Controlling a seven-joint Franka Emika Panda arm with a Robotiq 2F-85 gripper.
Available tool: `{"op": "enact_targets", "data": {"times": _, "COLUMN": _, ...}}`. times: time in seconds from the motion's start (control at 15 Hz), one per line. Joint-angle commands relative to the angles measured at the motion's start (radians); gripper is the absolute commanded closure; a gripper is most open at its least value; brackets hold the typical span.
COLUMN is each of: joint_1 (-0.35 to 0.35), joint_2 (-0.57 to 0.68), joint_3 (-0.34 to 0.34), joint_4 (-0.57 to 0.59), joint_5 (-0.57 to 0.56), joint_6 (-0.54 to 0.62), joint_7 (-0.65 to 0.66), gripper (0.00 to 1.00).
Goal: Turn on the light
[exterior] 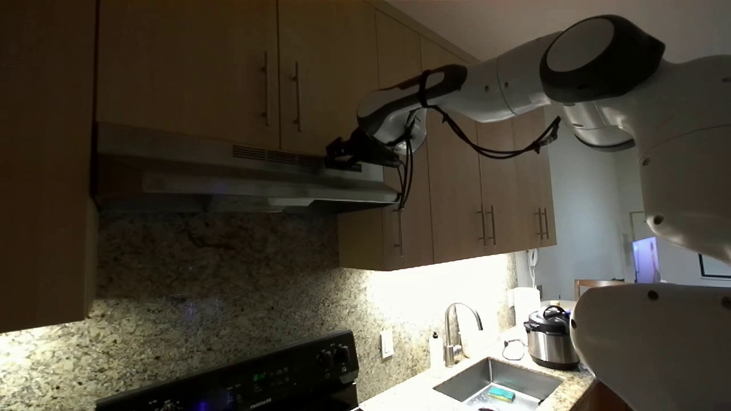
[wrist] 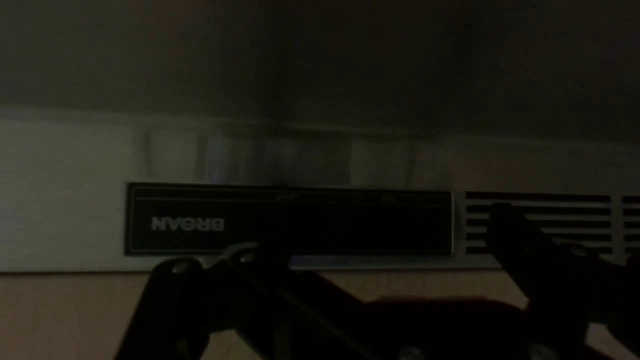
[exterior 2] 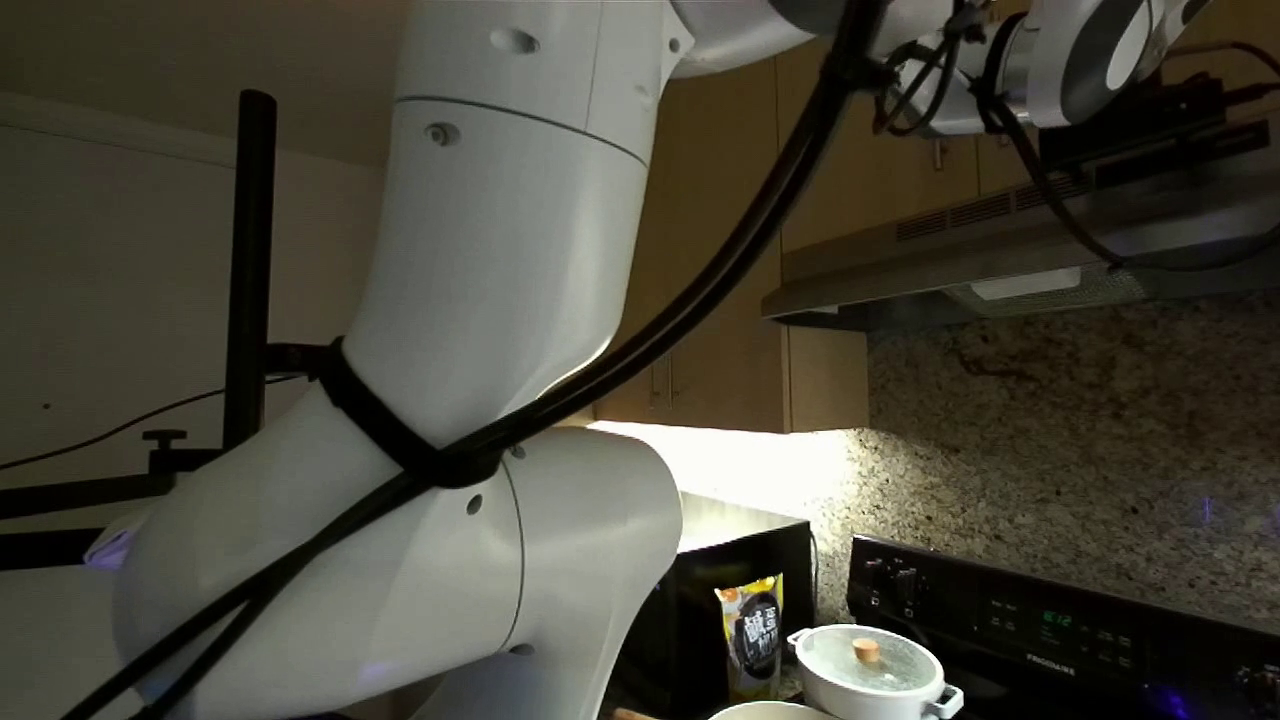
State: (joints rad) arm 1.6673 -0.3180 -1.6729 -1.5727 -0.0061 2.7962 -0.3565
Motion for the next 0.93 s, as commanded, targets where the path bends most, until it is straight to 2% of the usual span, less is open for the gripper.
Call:
{"op": "enact_targets", "data": {"times": 0.0, "joint_1": 0.114, "joint_2": -0.082, "joint_3": -0.064, "joint_4": 0.07, "joint_5": -0.132, "joint_6": -0.034, "joint_7": 0.054, "gripper": 0.0}}
{"op": "enact_targets", "data": {"times": 0.27, "joint_1": 0.216, "joint_2": -0.15, "joint_3": -0.116, "joint_4": 0.149, "joint_5": -0.22, "joint_6": -0.059, "joint_7": 0.069, "gripper": 0.0}}
{"op": "enact_targets", "data": {"times": 0.4, "joint_1": 0.253, "joint_2": -0.183, "joint_3": -0.116, "joint_4": 0.189, "joint_5": -0.24, "joint_6": -0.093, "joint_7": 0.067, "gripper": 0.0}}
{"op": "enact_targets", "data": {"times": 0.87, "joint_1": 0.304, "joint_2": -0.22, "joint_3": -0.112, "joint_4": 0.26, "joint_5": -0.264, "joint_6": -0.21, "joint_7": 0.09, "gripper": 0.0}}
